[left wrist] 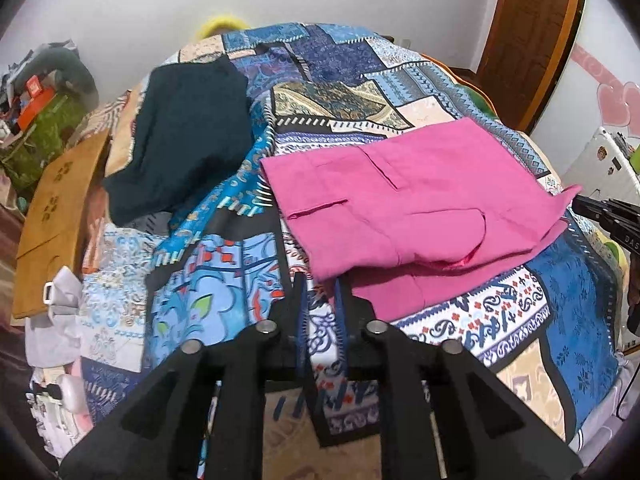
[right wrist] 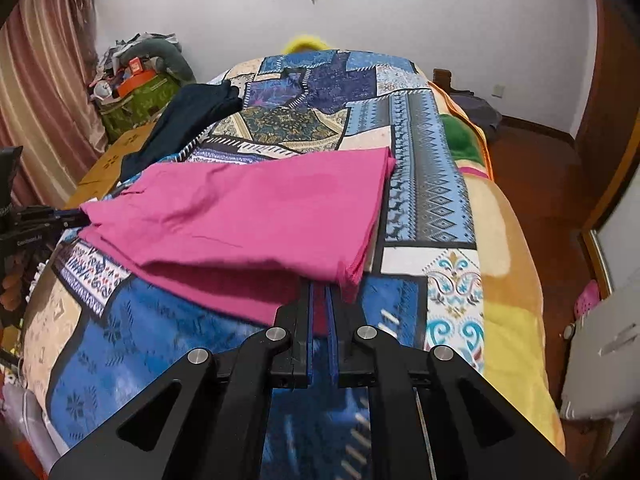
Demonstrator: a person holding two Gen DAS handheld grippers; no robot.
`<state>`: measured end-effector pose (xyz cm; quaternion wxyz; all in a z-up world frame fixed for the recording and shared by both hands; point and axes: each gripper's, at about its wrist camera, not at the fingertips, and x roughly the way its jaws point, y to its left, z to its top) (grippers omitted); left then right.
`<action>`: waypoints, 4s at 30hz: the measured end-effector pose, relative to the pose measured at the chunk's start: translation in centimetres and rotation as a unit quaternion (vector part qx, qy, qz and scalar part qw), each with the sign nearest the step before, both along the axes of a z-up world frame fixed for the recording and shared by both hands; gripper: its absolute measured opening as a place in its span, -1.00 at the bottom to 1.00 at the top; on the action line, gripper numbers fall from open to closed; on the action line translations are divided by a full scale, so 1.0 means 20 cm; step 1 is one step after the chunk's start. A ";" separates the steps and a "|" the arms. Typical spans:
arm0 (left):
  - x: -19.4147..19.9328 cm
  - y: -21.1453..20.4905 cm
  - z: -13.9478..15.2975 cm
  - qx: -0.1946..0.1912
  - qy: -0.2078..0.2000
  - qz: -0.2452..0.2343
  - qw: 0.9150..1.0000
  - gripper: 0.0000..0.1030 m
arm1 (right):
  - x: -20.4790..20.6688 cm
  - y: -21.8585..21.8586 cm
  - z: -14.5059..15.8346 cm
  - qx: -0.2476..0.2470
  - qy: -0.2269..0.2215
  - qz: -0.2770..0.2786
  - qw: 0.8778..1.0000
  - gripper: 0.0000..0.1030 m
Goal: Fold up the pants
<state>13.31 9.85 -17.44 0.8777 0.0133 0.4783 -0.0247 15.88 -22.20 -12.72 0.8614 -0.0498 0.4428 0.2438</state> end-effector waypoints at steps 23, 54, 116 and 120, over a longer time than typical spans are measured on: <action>0.17 -0.33 0.04 0.048 -0.005 -0.063 0.997 0.71 | -0.01 0.40 -0.11 -0.071 0.001 0.143 0.987 0.01; 0.12 -0.50 -0.04 0.068 -0.014 -0.117 0.991 -0.64 | -0.07 0.38 -0.11 -0.009 -0.006 0.139 0.990 -0.91; 0.23 0.05 0.00 -0.034 0.031 0.039 0.998 0.56 | 0.11 0.04 -0.06 -0.007 0.085 0.038 0.996 -0.10; 0.35 0.10 0.05 -0.029 0.020 0.048 0.998 0.56 | 0.19 0.04 0.00 0.005 0.063 0.028 0.998 -0.09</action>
